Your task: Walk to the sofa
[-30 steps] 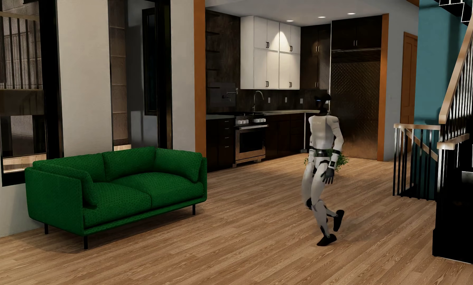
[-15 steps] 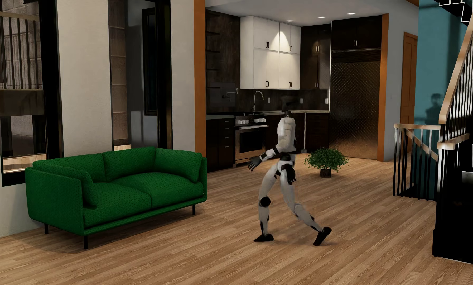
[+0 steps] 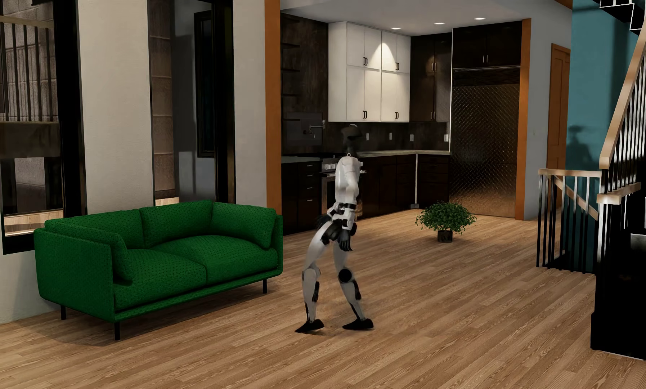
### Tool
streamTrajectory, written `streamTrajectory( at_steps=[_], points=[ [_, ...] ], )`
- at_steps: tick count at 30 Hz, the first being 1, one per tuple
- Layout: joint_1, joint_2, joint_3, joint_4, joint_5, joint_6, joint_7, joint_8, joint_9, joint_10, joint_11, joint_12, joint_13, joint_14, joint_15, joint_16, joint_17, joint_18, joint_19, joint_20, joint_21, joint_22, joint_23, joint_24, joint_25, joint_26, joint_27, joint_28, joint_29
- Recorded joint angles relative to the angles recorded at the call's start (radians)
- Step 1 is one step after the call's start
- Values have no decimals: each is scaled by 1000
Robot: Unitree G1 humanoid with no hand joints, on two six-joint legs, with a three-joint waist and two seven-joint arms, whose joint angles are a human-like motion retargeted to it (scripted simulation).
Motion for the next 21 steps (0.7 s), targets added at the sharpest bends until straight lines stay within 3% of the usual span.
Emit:
streamTrajectory(
  at_steps=[3, 5, 6, 8, 11, 14, 16, 18, 21],
  points=[
    [27, 78, -12, -6, -28, 15, 0, 0, -2, -141, -9, 15, 32, 39, -50, -9, -10, 0, 0, 12, -19, -5, -76, 0, 0, 0, 0, 0, 0],
    [19, 102, -20, -17, -52, 16, 0, 0, -22, -122, -3, -7, 73, -20, -70, -5, 2, 0, 0, 14, -5, -15, -50, 0, 0, 0, 0, 0, 0],
    [16, 110, -22, -23, -69, 13, 0, 0, -36, -107, 2, -23, 94, 16, -70, -3, 8, 0, 0, 23, 20, -17, -3, 0, 0, 0, 0, 0, 0],
    [13, 128, -43, -48, -114, -14, 0, 0, -55, -59, 18, -70, 119, 61, -34, 4, 36, 0, 0, 37, 107, -19, 180, 0, 0, 0, 0, 0, 0],
    [82, 102, -74, -93, -184, -68, 0, 0, -51, -11, 138, -174, 152, -27, 93, 26, 86, 0, 0, 62, 320, -47, 464, 0, 0, 0, 0, 0, 0],
    [181, -98, -91, -115, -238, -111, 0, 0, -17, -14, 477, -246, 217, -121, 229, 57, 77, 0, 0, 184, 484, -164, 377, 0, 0, 0, 0, 0, 0],
    [226, -257, -157, -137, -233, -132, 0, 0, 6, -27, 721, -283, 229, -175, 307, 78, 87, 0, 0, 257, 417, -212, 318, 0, 0, 0, 0, 0, 0],
    [274, -369, -238, -143, -201, -137, 0, 0, 30, -46, 844, -335, 219, -200, 256, 89, 114, 0, 0, 306, 287, -197, 278, 0, 0, 0, 0, 0, 0],
    [305, -429, -339, -132, -178, -129, 0, 0, 62, -42, 685, -410, 178, -220, 175, 100, 119, 0, 0, 256, 246, -190, 177, 0, 0, 0, 0, 0, 0]
  ],
)
